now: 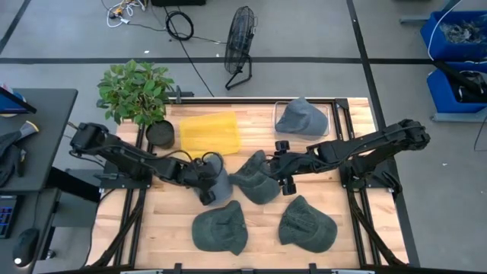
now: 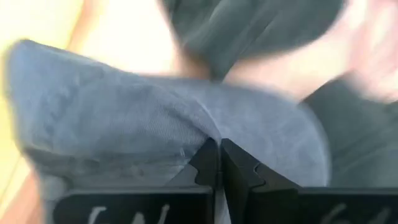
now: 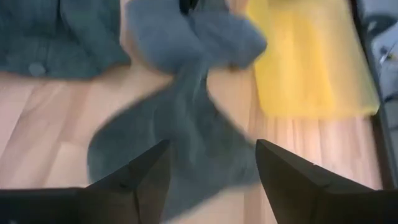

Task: Pick & Place hat
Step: Put the gray cap into the transparent bin

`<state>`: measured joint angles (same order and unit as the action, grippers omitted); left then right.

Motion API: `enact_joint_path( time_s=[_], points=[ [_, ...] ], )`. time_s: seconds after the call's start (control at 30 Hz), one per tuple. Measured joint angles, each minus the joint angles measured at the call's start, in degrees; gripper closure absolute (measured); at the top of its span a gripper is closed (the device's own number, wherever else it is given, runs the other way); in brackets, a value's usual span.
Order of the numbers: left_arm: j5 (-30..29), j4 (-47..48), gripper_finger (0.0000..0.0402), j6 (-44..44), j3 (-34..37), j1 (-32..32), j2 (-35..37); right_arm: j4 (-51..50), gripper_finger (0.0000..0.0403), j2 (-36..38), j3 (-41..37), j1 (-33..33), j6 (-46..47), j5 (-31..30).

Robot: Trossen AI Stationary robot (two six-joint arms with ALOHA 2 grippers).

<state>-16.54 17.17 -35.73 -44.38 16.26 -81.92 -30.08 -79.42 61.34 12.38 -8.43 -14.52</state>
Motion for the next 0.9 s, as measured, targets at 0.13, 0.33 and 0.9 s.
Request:
enact_joint_path(
  time_s=[0.13,0.33,0.9],
  points=[
    [-0.61,0.63,0.0395,7.27,-6.77,0.73,0.25,7.12,0.0168,0.00,0.00,-0.02,-4.61,1.38],
    [-1.68,0.65,0.0395,19.21,-14.78,1.29,-0.60,18.72,0.0168,-0.32,0.00,0.00,-9.90,7.15],
    [-1.02,-3.60,0.0395,32.92,-15.68,-0.55,-3.65,29.76,0.0168,-13.36,-0.02,-5.73,-14.71,12.26]
  ],
)
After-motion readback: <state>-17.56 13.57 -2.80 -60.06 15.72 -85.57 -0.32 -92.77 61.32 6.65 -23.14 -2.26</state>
